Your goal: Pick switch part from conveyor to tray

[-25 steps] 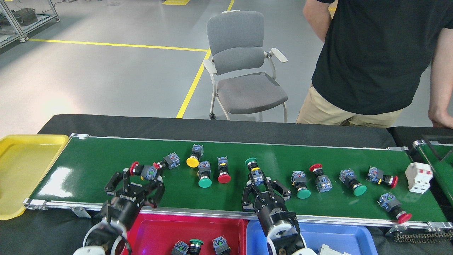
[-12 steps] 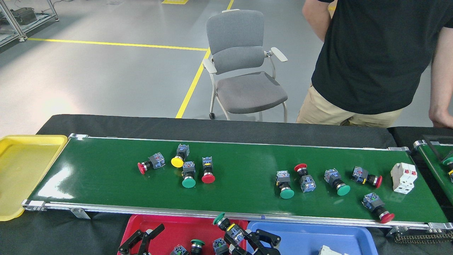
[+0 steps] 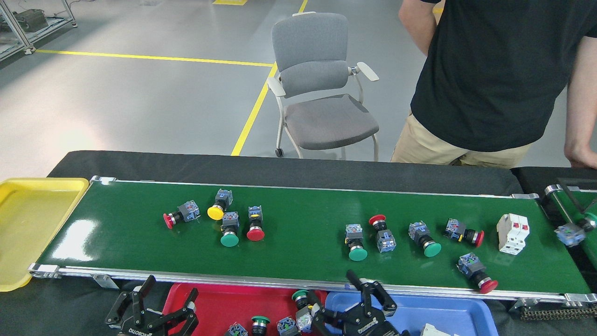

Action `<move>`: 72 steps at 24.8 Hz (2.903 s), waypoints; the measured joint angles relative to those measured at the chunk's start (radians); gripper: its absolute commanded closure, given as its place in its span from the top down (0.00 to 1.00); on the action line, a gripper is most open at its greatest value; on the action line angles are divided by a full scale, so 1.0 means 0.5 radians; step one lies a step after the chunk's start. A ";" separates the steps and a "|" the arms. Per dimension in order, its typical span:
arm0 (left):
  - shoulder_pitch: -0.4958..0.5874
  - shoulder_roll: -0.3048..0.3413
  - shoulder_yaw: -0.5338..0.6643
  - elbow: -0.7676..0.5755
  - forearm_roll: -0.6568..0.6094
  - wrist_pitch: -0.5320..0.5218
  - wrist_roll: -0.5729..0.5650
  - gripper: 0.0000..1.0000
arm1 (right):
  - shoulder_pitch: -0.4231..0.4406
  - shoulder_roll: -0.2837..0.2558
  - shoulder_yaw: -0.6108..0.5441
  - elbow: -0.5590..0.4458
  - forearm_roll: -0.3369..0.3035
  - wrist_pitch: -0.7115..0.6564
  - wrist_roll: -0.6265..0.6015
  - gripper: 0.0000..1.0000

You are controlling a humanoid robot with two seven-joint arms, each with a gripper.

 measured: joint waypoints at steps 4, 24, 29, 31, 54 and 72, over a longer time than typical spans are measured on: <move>-0.184 -0.027 -0.038 0.050 -0.002 0.013 -0.191 1.00 | 0.031 -0.099 -0.142 -0.002 0.000 0.296 -0.139 0.99; -0.857 -0.011 -0.100 0.970 -0.012 0.180 -0.322 1.00 | -0.097 0.007 0.046 0.253 0.228 0.558 -0.165 0.98; -0.904 -0.005 -0.100 1.106 -0.011 0.198 -0.311 1.00 | -0.407 0.032 0.156 0.616 0.232 0.818 -0.073 0.98; -0.922 -0.005 -0.098 1.136 -0.011 0.204 -0.305 0.82 | -0.507 0.056 0.158 0.728 0.231 0.853 -0.041 0.98; -0.109 -0.005 -0.103 0.060 0.144 -0.472 -0.261 0.61 | -0.263 0.047 0.272 0.312 0.185 0.312 0.046 0.08; 0.194 -0.066 0.031 -0.169 0.174 0.001 -0.271 1.00 | 0.015 0.088 0.160 -0.016 0.188 -0.206 0.050 1.00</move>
